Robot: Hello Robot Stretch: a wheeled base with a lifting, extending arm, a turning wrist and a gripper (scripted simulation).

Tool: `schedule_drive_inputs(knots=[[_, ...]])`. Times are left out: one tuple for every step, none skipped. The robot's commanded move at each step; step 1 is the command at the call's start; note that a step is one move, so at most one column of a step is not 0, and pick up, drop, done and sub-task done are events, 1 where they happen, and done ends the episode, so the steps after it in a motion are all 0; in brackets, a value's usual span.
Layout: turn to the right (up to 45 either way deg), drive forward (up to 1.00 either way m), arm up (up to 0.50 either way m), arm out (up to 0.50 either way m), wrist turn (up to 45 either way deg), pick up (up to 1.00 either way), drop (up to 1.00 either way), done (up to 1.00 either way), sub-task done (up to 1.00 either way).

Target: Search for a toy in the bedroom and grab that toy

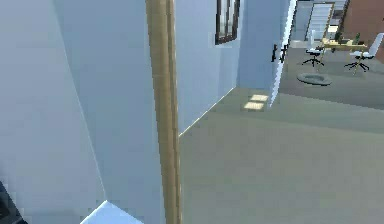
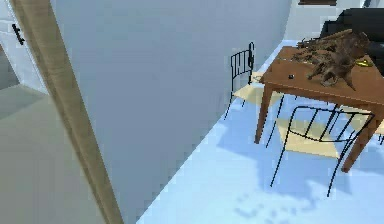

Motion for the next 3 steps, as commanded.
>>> schedule_drive_inputs(knots=[[3.0,0.0,0.0,0.0,0.0,0.0,0.0,0.0,0.0],[0.0,0.25,0.0,0.0,0.0,0.0,0.0,0.0,0.0],[21.0,0.0,0.0,0.0,0.0,0.0,0.0,0.0,0.0]])
